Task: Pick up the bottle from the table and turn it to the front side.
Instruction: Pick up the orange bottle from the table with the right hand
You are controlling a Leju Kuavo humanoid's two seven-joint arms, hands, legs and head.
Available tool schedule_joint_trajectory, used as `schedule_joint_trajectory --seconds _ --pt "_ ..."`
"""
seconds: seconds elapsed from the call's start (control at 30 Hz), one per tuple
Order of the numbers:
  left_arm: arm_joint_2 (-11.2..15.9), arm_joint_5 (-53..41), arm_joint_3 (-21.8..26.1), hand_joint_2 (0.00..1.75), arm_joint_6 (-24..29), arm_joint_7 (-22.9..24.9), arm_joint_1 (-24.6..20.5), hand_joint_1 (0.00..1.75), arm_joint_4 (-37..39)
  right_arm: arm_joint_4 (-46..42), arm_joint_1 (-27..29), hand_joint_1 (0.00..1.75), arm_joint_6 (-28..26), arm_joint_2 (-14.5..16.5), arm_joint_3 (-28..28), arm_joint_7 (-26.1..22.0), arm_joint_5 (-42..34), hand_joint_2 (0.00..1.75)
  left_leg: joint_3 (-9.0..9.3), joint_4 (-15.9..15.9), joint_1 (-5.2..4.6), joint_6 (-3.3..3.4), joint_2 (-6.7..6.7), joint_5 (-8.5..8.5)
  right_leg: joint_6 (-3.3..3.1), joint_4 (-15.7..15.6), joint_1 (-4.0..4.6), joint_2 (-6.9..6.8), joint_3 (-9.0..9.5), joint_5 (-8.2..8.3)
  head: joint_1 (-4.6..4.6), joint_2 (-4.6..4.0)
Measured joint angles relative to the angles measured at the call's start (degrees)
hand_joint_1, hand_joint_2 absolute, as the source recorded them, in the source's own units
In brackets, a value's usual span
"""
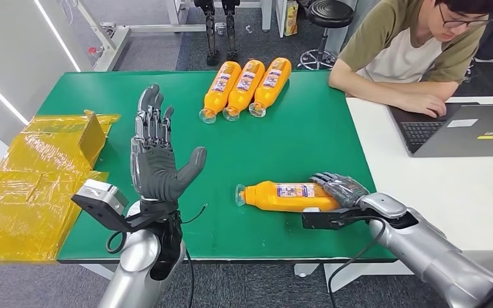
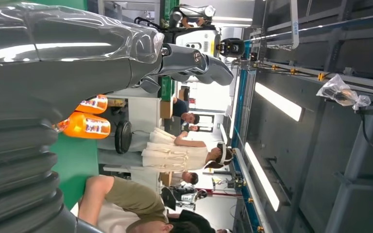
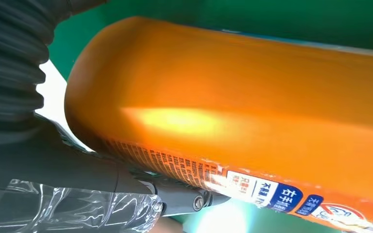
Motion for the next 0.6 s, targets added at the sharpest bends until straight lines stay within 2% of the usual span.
schedule_joint_trajectory --seconds 0.47,0.6 --pt "0.00 0.11 -0.02 1.75 0.14 0.00 -0.01 0.00 0.04 1.95 -0.56 0.00 -2.19 2.44 -1.77 -0.58 3.09 1.75 0.05 0.00 0.00 0.10 0.12 0.25 0.06 -0.04 0.00 0.14 0.06 0.35 0.01 0.00" --pt "0.01 0.11 -0.02 1.75 0.38 -0.01 -0.01 0.00 0.04 2.63 -0.81 1.75 -2.50 3.16 -1.99 -0.59 3.78 1.75 0.00 0.00 0.00 0.13 0.11 0.31 0.06 -0.04 -0.01 0.11 0.05 0.37 0.01 0.00"
